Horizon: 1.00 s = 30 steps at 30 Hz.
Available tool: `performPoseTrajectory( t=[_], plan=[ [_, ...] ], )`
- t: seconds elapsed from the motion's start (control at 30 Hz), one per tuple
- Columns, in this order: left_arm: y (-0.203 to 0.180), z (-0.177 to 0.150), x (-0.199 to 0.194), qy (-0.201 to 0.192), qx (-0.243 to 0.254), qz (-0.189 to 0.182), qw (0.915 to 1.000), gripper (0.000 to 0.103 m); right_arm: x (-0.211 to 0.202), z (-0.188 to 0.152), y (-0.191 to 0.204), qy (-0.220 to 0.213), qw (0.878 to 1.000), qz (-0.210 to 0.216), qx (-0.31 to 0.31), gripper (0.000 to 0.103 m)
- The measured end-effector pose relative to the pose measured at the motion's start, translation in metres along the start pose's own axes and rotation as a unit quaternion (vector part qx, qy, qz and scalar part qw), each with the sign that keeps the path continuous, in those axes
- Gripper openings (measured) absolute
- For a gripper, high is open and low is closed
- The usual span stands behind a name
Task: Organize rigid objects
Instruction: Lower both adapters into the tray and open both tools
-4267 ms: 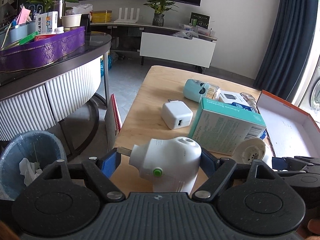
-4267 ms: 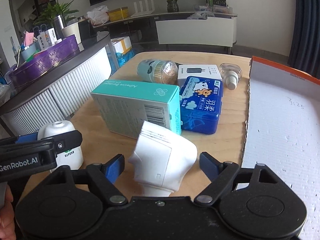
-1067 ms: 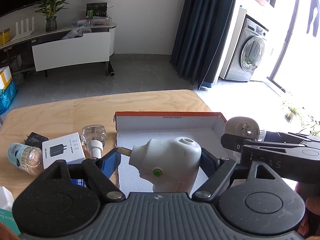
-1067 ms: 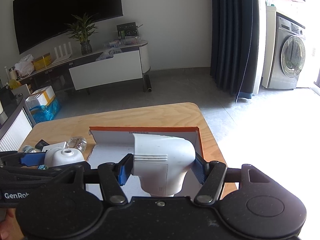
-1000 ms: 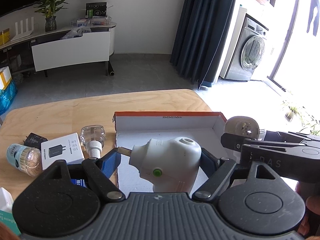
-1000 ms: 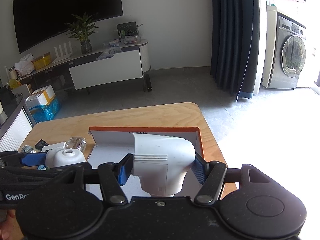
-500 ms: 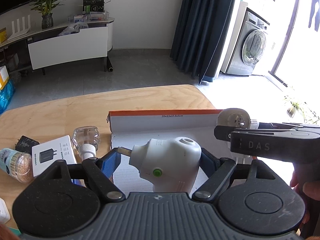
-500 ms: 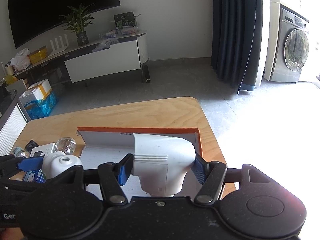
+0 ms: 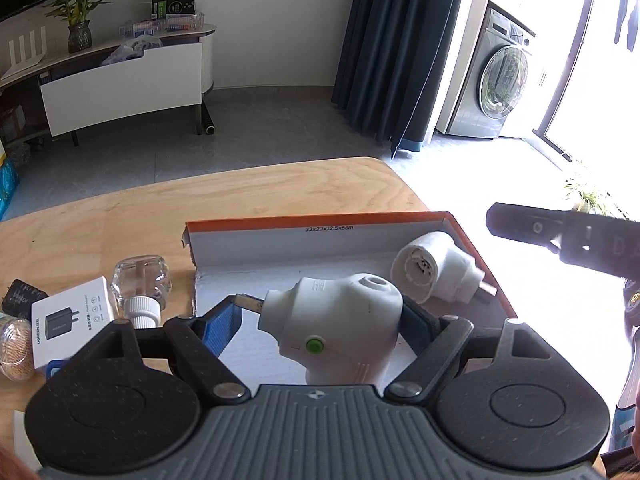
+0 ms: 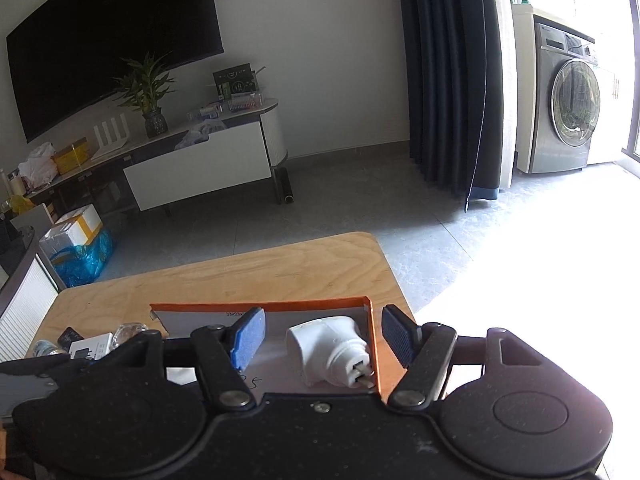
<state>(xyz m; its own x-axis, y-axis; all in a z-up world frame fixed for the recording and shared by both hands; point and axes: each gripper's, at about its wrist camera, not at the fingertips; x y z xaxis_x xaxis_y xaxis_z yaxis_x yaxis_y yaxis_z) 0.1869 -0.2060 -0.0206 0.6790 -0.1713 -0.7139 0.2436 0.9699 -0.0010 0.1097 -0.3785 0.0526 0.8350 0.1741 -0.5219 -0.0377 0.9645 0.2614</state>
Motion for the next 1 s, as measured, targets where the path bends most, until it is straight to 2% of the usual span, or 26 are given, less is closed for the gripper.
performPoseTrajectory(
  t=[0.27, 0.33, 0.5, 0.73, 1.0],
  plan=[
    [-0.015, 0.012, 0.013, 0.002, 0.007, -0.016, 0.9998, 0.086, -0.028, -0.012, -0.003, -0.015, 1.000, -0.009, 0.009, 0.079],
    [-0.016, 0.012, 0.007, -0.006, 0.009, -0.014, 0.9998, 0.093, -0.033, -0.013, -0.003, -0.018, 1.000, -0.011, 0.009, 0.080],
    [-0.009, 0.007, -0.010, -0.013, 0.010, -0.009, 0.9998, 0.095, -0.037, -0.015, 0.001, -0.018, 1.000, -0.009, 0.011, 0.080],
    [0.006, -0.003, -0.034, -0.008, -0.003, 0.012, 0.9999, 0.099, -0.049, -0.023, 0.013, -0.019, 1.000, -0.005, 0.008, 0.082],
    [0.022, -0.018, -0.059, -0.003, -0.019, 0.043, 0.9989, 0.099, -0.056, -0.041, 0.029, 0.001, 1.000, 0.003, 0.006, 0.082]
  ],
)
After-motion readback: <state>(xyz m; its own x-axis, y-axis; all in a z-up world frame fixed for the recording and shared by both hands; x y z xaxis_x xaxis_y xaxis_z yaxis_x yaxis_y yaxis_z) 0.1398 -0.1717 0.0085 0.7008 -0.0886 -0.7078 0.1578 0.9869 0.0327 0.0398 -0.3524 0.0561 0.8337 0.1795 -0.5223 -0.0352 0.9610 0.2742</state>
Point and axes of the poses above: each gripper's, at about its wrist camera, not at the fingertips, and x roughly the way its jaws point, y to its left, z to its top, and after that the axes turned 11 degrees about z, right-handed
